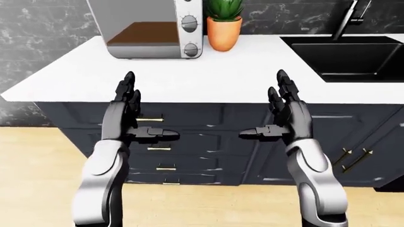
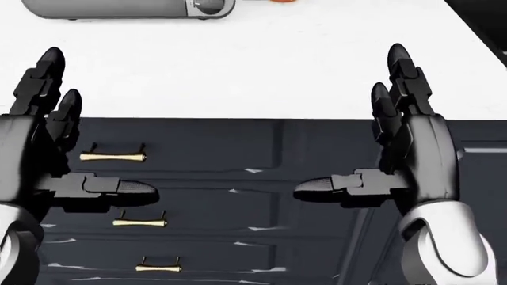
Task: Open the toaster oven door.
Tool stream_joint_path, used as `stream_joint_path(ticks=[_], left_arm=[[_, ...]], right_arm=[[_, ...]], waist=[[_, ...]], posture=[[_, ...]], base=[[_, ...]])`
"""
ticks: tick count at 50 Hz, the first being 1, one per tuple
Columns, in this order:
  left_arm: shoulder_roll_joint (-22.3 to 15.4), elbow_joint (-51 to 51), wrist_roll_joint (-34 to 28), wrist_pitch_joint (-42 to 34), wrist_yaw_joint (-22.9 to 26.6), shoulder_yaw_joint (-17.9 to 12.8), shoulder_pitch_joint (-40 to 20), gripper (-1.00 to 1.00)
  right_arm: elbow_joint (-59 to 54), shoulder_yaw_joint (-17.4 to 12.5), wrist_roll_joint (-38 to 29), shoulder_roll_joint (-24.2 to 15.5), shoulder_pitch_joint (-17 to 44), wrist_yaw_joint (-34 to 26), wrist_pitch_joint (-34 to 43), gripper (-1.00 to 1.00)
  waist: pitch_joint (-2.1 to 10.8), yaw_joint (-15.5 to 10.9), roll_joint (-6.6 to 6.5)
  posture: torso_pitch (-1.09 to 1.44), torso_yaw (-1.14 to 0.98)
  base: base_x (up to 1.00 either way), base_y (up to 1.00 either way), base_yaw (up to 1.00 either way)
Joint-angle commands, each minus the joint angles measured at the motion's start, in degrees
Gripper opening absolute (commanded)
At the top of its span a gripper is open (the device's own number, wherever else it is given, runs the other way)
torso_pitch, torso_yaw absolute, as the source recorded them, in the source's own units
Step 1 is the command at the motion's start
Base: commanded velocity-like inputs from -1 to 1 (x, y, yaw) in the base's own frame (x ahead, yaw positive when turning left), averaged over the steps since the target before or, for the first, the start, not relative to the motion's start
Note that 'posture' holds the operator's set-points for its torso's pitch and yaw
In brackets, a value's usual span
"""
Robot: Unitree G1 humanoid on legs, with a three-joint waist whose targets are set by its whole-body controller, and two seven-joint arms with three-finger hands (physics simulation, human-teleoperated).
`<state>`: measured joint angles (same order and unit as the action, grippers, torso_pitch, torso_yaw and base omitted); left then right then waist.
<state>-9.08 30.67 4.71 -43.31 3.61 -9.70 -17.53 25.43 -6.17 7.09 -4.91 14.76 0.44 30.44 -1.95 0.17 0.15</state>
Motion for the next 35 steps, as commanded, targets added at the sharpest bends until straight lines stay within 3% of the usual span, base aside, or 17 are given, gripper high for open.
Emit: stream_joint_path(ticks=[1,3,5,7,8,10,14,16,18,20,22,27,29,31,32,34,35], left_arm=[[-0.56,2.23,-0.30,1.98,-0.42,-0.67,-1.41,1.00],[-0.55,2.07,-0.37,2.15,-0.39,-0.59,-1.37,1.00],[-0.54,1.61,-0.37,2.59,-0.34,-0.68,-1.37,1.00],[-0.61,1.86,-0.29,2.16,-0.42,-0.79,-1.57,1.00],[-0.63,2.01,-0.25,2.05,-0.44,-0.83,-1.57,1.00],[-0.58,2.15,-0.28,2.02,-0.50,-0.72,-1.40,1.00],[-0.48,1.65,-0.34,2.65,-0.45,-0.63,-1.22,1.00],[-0.51,1.51,-0.34,2.73,-0.43,-0.63,-1.32,1.00],[-0.51,1.53,-0.32,2.73,-0.44,-0.68,-1.32,1.00],[-0.47,1.66,-0.29,2.70,-0.46,-0.70,-1.20,1.00],[-0.48,1.62,-0.29,2.79,-0.41,-0.69,-1.13,1.00],[-0.50,1.78,-0.26,2.55,-0.44,-0.69,-1.22,1.00],[-0.52,1.98,-0.26,2.35,-0.45,-0.66,-1.25,1.00],[-0.53,1.88,-0.26,2.35,-0.45,-0.65,-1.33,1.00],[-0.54,1.77,-0.29,2.43,-0.44,-0.62,-1.34,1.00],[-0.58,1.71,-0.27,2.40,-0.41,-0.66,-1.46,1.00],[-0.59,1.66,-0.27,2.44,-0.39,-0.67,-1.47,1.00]], right_arm=[[2.10,0.38,0.30,-0.04,1.46,-0.43,-2.30,1.00],[1.82,0.37,0.27,-0.05,1.46,-0.51,-2.49,1.00],[1.80,0.38,0.25,-0.04,1.50,-0.48,-2.47,1.00],[1.76,0.39,0.27,-0.01,1.55,-0.47,-2.45,1.00],[1.50,0.39,0.28,0.01,1.44,-0.55,-2.78,1.00],[1.76,0.50,0.28,0.03,1.35,-0.58,-2.70,1.00],[1.65,0.40,0.44,0.03,1.35,-0.70,-2.88,1.00],[1.76,0.44,0.43,0.02,1.34,-0.69,-2.80,1.00],[1.75,0.43,0.43,0.00,1.34,-0.71,-2.84,1.00],[1.93,0.46,0.37,0.00,1.26,-0.66,-2.71,1.00],[1.96,0.48,0.36,0.01,1.23,-0.68,-2.74,1.00],[1.45,0.46,0.28,-0.02,1.38,-0.80,-3.17,1.00],[1.40,0.49,0.24,-0.03,1.36,-0.85,-3.27,1.00],[1.27,0.48,0.26,-0.01,1.39,-0.93,-3.40,1.00],[1.26,0.52,0.22,-0.01,1.35,-0.94,-3.44,1.00],[1.32,0.53,0.20,-0.04,1.36,-0.98,-3.41,1.00],[1.37,0.54,0.20,-0.02,1.34,-0.99,-3.38,1.00]], waist=[[0.77,-0.18,-0.06],[0.55,0.02,-1.80],[1.48,0.24,-5.12],[1.37,-0.33,-4.16],[1.05,-0.06,-4.49],[1.44,-0.40,-3.57],[1.05,-0.53,-1.48],[1.00,-0.72,0.15],[1.62,-0.83,3.22],[1.35,-0.23,2.12],[1.14,-0.23,2.29],[0.61,-0.20,-0.33],[0.49,0.02,-2.11],[1.60,0.18,-5.69],[1.44,-0.21,-3.83],[1.08,-0.34,-4.30],[1.38,-0.56,-3.86]], posture=[[0.00,0.00],[0.00,0.00],[0.00,0.00],[0.00,0.00],[0.00,0.00],[0.00,0.00],[0.00,0.00],[0.00,0.00],[0.00,0.00],[0.00,0.00],[0.00,0.00],[0.00,0.00],[0.00,0.00],[0.00,0.00],[0.00,0.00],[0.00,0.00],[0.00,0.00]], base=[[0.10,0.00,0.00],[0.09,0.00,0.00],[0.09,0.00,0.00],[0.10,0.00,0.00],[0.09,0.00,0.00],[0.10,0.00,0.00],[0.09,0.00,0.00],[0.09,0.00,0.00],[0.10,0.00,0.00],[0.09,0.00,0.00],[0.09,0.00,0.00],[0.10,0.00,0.00],[0.10,0.00,0.00],[0.09,0.00,0.00],[0.09,0.00,0.00],[0.10,0.00,0.00],[0.12,0.00,0.00]])
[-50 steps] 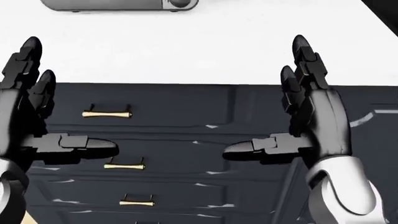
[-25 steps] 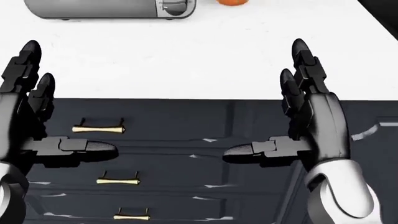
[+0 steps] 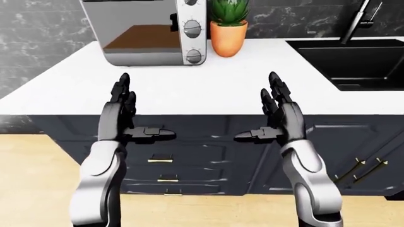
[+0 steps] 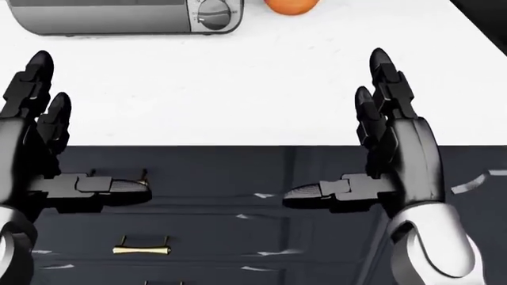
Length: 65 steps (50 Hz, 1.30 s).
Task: Open the toaster oven door.
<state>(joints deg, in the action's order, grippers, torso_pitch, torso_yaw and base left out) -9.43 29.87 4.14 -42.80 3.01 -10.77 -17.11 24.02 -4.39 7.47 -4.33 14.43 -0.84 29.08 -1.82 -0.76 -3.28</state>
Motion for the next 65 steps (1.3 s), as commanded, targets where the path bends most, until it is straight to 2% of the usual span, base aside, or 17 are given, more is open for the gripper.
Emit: stream_joint_path(ticks=[1,6,9,10,18,22,23,31,35,36,44,48,49,54,58,60,65], left_arm=[[-0.25,2.53,0.29,1.84,0.19,0.44,-1.94,1.00],[-0.22,2.63,0.22,1.58,0.16,0.59,-2.11,1.00],[-0.14,2.49,0.12,1.79,0.19,0.72,-2.01,1.00],[-0.14,2.39,0.07,1.97,0.23,0.76,-1.93,1.00],[-0.01,2.15,0.13,2.49,0.31,0.54,-1.57,1.00],[0.04,2.30,0.16,2.44,0.28,0.56,-1.44,1.00],[0.02,2.38,0.18,2.34,0.27,0.54,-1.45,1.00],[0.08,2.58,0.13,2.17,0.20,0.64,-1.46,1.00],[0.06,2.57,0.06,2.13,0.15,0.68,-1.56,1.00],[0.09,2.70,0.07,2.06,0.15,0.69,-1.49,1.00],[-0.01,2.75,0.10,1.98,0.21,0.58,-1.63,1.00],[0.00,3.07,0.13,1.74,0.19,0.57,-1.54,1.00],[0.00,3.06,0.13,1.76,0.20,0.56,-1.52,1.00],[0.03,2.83,0.09,1.96,0.20,0.61,-1.59,1.00],[0.06,2.89,0.02,1.86,0.19,0.72,-1.66,1.00],[0.03,3.18,0.02,1.60,0.20,0.72,-1.64,1.00],[-0.01,3.45,0.05,1.35,0.20,0.61,-1.71,1.00]], right_arm=[[2.66,-1.25,-0.18,-0.60,1.64,0.22,-2.19,1.00],[2.78,-1.31,-0.13,-0.62,1.75,0.16,-2.02,1.00],[2.68,-1.32,-0.15,-0.58,1.63,0.15,-2.23,1.00],[2.65,-1.29,-0.20,-0.57,1.50,0.13,-2.38,1.00],[2.99,-1.28,-0.17,-0.53,1.31,0.16,-2.19,1.00],[3.39,-1.25,-0.17,-0.50,1.31,0.26,-1.80,1.00],[2.74,-1.24,-0.24,-0.43,1.11,0.14,-2.59,1.00],[3.01,-1.35,-0.06,-0.41,1.14,0.40,-2.24,1.00],[2.35,-1.47,0.06,-0.40,1.20,0.44,-2.78,1.00],[2.75,-1.41,0.12,-0.39,1.16,0.53,-2.42,1.00],[2.80,-1.41,0.24,-0.50,1.30,0.54,-2.33,1.00],[2.29,-1.42,0.27,-0.41,1.14,0.48,-2.87,1.00],[2.21,-1.46,0.32,-0.40,1.11,0.48,-2.94,1.00],[2.32,-1.56,0.71,-0.36,1.16,0.63,-2.95,1.00],[1.94,-1.57,0.92,-0.44,1.16,0.52,-3.86,1.00],[2.58,-1.55,1.14,-0.42,1.14,0.57,-3.65,1.00],[3.39,-1.42,1.33,-0.46,1.21,0.62,-3.19,1.00]], waist=[[1.33,0.37,0.03],[0.23,0.07,3.30],[1.44,0.05,8.16],[0.70,0.67,5.59],[-0.05,0.91,3.06],[1.43,1.33,-2.80],[0.81,0.57,-0.17],[0.43,0.04,2.23],[1.55,-0.14,7.67],[1.08,0.56,5.57],[0.02,0.99,3.08],[1.38,1.38,-2.59],[1.00,0.67,-0.28],[1.12,0.27,0.42],[-0.38,-0.18,3.28],[0.94,-0.64,5.54],[1.46,-0.29,4.22]], posture=[[0.00,0.00],[0.00,0.00],[0.00,0.00],[0.00,0.00],[0.00,0.00],[0.00,0.00],[0.00,0.00],[0.00,0.00],[0.00,0.00],[0.00,0.00],[0.00,0.00],[0.00,0.00],[0.00,0.00],[0.00,0.00],[0.00,0.00],[0.00,0.00],[0.00,0.00]], base=[[0.14,0.00,0.00],[0.18,0.00,0.00],[0.19,0.00,0.00],[0.19,0.00,0.00],[0.19,0.00,0.00],[0.19,0.00,0.00],[0.20,0.00,0.00],[0.19,0.00,0.00],[0.20,0.00,0.00],[0.20,0.00,0.00],[0.19,0.00,0.00],[0.20,0.00,0.00],[0.19,0.00,0.00],[0.19,0.00,0.00],[0.15,0.00,0.00],[0.01,0.00,0.00],[0.00,0.00,0.00]])
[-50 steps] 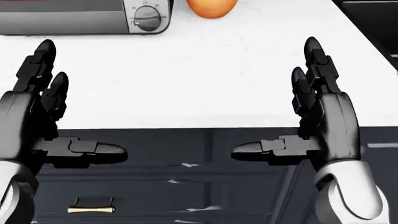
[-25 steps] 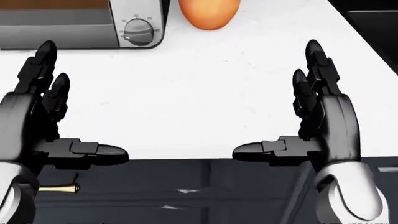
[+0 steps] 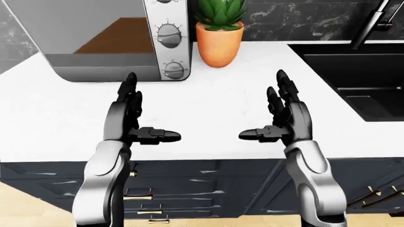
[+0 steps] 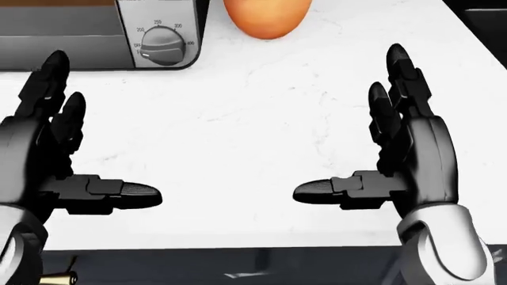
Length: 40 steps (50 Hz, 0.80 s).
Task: Open the toaster oven door.
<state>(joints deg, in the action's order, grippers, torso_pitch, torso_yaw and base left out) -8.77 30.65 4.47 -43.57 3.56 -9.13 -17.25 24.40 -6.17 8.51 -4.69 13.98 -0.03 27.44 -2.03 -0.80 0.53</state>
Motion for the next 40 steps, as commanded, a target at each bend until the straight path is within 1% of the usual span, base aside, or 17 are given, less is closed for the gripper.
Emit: stream_joint_path(ticks=[1,18,19,20,21,24,26,27,28,29,31,33,36,37,38,39,40], left_arm=[[-0.67,2.58,-0.29,2.23,-0.34,-1.01,-1.55,1.00],[-0.82,2.25,-0.76,3.00,-0.35,-1.12,-1.63,1.00],[-0.79,2.29,-0.78,2.98,-0.32,-1.04,-1.56,1.00],[-0.76,2.15,-0.78,3.15,-0.27,-1.04,-1.52,1.00],[-0.75,2.18,-0.79,3.09,-0.28,-1.02,-1.54,1.00],[-0.72,2.26,-0.78,2.84,-0.29,-1.02,-1.65,1.00],[-0.71,2.22,-0.75,2.92,-0.22,-1.04,-1.59,1.00],[-0.73,2.15,-0.76,2.99,-0.20,-1.04,-1.58,1.00],[-0.73,2.08,-0.76,3.06,-0.17,-1.04,-1.53,1.00],[-0.71,1.98,-0.75,3.16,-0.16,-1.08,-1.50,1.00],[-0.69,1.83,-0.76,3.44,-0.12,-1.05,-1.36,1.00],[-0.69,1.83,-0.76,3.42,-0.11,-1.04,-1.40,1.00],[-0.71,2.03,-0.73,3.36,-0.09,-1.10,-1.33,1.00],[-0.69,2.23,-0.68,3.21,-0.11,-1.14,-1.30,1.00],[-0.70,2.38,-0.63,3.20,-0.10,-1.22,-1.19,1.00],[-0.74,2.47,-0.65,3.26,-0.11,-1.31,-1.10,1.00],[-0.74,2.48,-0.60,3.32,-0.10,-1.42,-0.98,1.00]], right_arm=[[3.03,0.35,0.32,-0.09,1.64,-0.19,-1.57,1.00],[2.96,0.34,0.56,-0.11,1.68,-0.29,-1.85,1.00],[3.16,0.38,0.53,-0.11,1.44,-0.36,-1.98,1.00],[3.27,0.54,0.33,-0.14,1.33,-0.44,-2.07,1.00],[3.36,0.51,0.36,-0.12,1.35,-0.43,-1.95,1.00],[3.38,0.46,0.29,-0.12,1.43,-0.42,-1.80,1.00],[3.36,0.50,0.21,-0.07,1.41,-0.40,-1.83,1.00],[3.51,0.51,0.23,-0.05,1.44,-0.38,-1.68,1.00],[3.41,0.56,0.16,-0.04,1.41,-0.39,-1.80,1.00],[3.34,0.60,0.09,-0.03,1.36,-0.41,-1.87,1.00],[2.83,0.55,0.04,0.03,1.16,-0.59,-2.54,1.00],[2.66,0.51,0.01,0.02,1.17,-0.63,-2.68,1.00],[2.47,0.41,-0.08,0.00,1.19,-0.46,-2.61,1.00],[2.66,0.41,0.11,0.04,1.09,-0.58,-2.61,1.00],[2.88,0.40,0.22,0.03,0.98,-0.67,-2.65,1.00],[2.89,0.40,0.24,0.04,0.98,-0.68,-2.72,1.00],[2.82,0.37,0.24,0.03,1.01,-0.67,-2.80,1.00]], waist=[[1.77,-0.18,0.18],[1.79,0.51,-0.33],[3.03,0.50,-0.76],[0.47,0.62,-0.92],[-0.62,0.64,-0.85],[-0.69,0.46,0.20],[0.37,0.21,2.51],[-0.04,0.62,2.50],[0.16,0.80,1.20],[-0.05,0.34,2.00],[0.11,0.84,1.92],[-0.01,0.79,1.03],[-0.92,1.09,-0.72],[-0.55,1.44,-1.36],[0.70,1.79,-1.85],[1.24,1.95,-3.30],[1.28,2.36,-2.98]], posture=[[0.00,0.00],[0.00,0.00],[0.00,0.00],[0.00,0.00],[0.00,0.00],[0.00,0.00],[0.00,0.00],[0.00,0.00],[0.00,0.00],[0.00,0.00],[0.00,0.00],[0.00,0.00],[0.00,0.00],[0.00,0.00],[0.00,0.00],[0.00,0.00],[0.00,0.00]], base=[[0.00,0.00,0.00],[0.00,0.00,0.00],[0.28,0.00,0.00],[0.34,0.00,0.00],[0.34,0.00,0.00],[0.36,0.00,0.00],[0.35,0.00,0.00],[0.36,0.00,0.00],[0.36,0.00,0.00],[0.35,0.00,0.00],[0.36,0.00,0.00],[0.36,0.00,0.00],[0.32,0.00,0.00],[0.00,0.00,0.00],[0.00,0.00,0.00],[0.00,0.00,0.00],[0.00,0.00,0.00]])
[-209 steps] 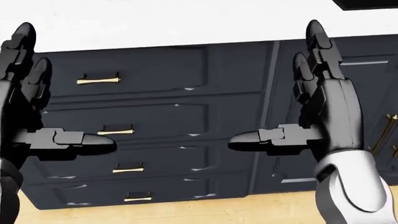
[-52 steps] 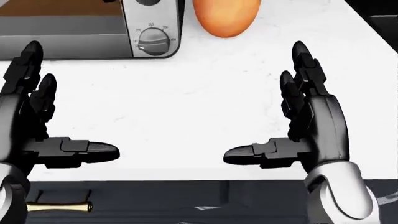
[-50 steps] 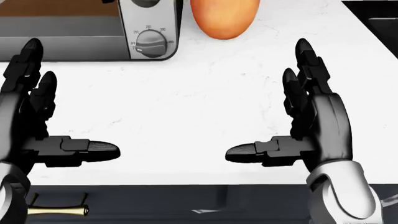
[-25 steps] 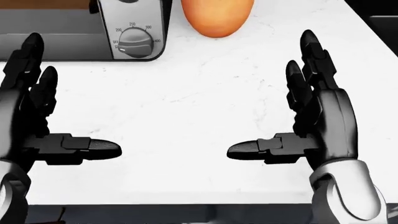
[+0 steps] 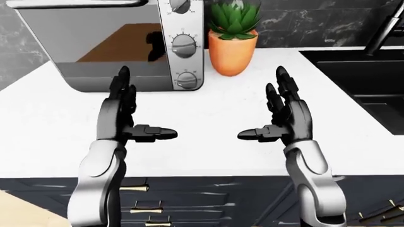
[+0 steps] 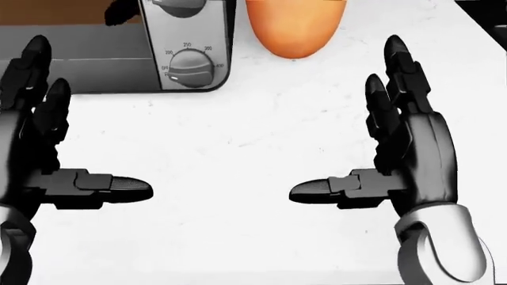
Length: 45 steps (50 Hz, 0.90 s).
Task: Open the toaster oven door.
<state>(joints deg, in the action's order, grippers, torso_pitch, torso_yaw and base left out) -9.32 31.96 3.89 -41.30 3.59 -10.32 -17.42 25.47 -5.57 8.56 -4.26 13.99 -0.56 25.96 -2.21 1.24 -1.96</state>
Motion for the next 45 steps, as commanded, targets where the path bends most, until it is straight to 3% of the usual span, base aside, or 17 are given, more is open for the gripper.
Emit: stream_joint_path(ticks=[1,7,17,27,35,45], left_arm=[[-0.20,1.25,0.04,1.11,-0.13,-0.35,-0.66,1.00],[-0.54,1.81,-0.07,2.45,-0.71,-0.69,-0.77,1.00],[-0.37,4.23,-1.98,4.51,2.10,-0.34,0.93,1.00],[-0.56,3.95,-4.43,3.63,1.45,0.12,-0.03,1.00],[-0.12,3.90,-4.34,3.54,1.78,0.28,-0.25,1.00],[-0.41,4.08,-5.67,2.60,1.99,0.99,-1.09,1.00]], right_arm=[[1.87,-0.22,0.26,-0.39,1.07,-0.15,-1.32,1.00],[2.57,-0.14,0.29,-0.41,1.31,0.17,-0.71,1.00],[2.12,-0.08,0.30,-0.36,1.08,0.00,-1.46,1.00],[2.41,-0.27,0.48,-0.47,1.21,0.14,-1.17,1.00],[1.69,-0.35,0.47,-0.56,1.22,-0.06,-1.89,1.00],[1.75,-0.33,0.38,-0.58,1.21,-0.08,-1.79,1.00]], waist=[[0.78,-0.03,0.17],[1.94,-0.80,1.77],[2.04,-0.92,1.82],[1.85,-1.10,1.93],[4.18,-1.18,2.02],[8.88,-1.43,2.16]], posture=[[0.00,0.00],[0.00,0.00],[0.00,0.00],[-0.01,0.00],[-0.09,0.00],[-0.19,0.00]], base=[[0.00,0.00,0.00],[0.00,0.00,0.00],[0.00,0.00,0.00],[0.00,0.00,0.00],[0.00,0.00,0.00],[0.00,0.00,0.00]])
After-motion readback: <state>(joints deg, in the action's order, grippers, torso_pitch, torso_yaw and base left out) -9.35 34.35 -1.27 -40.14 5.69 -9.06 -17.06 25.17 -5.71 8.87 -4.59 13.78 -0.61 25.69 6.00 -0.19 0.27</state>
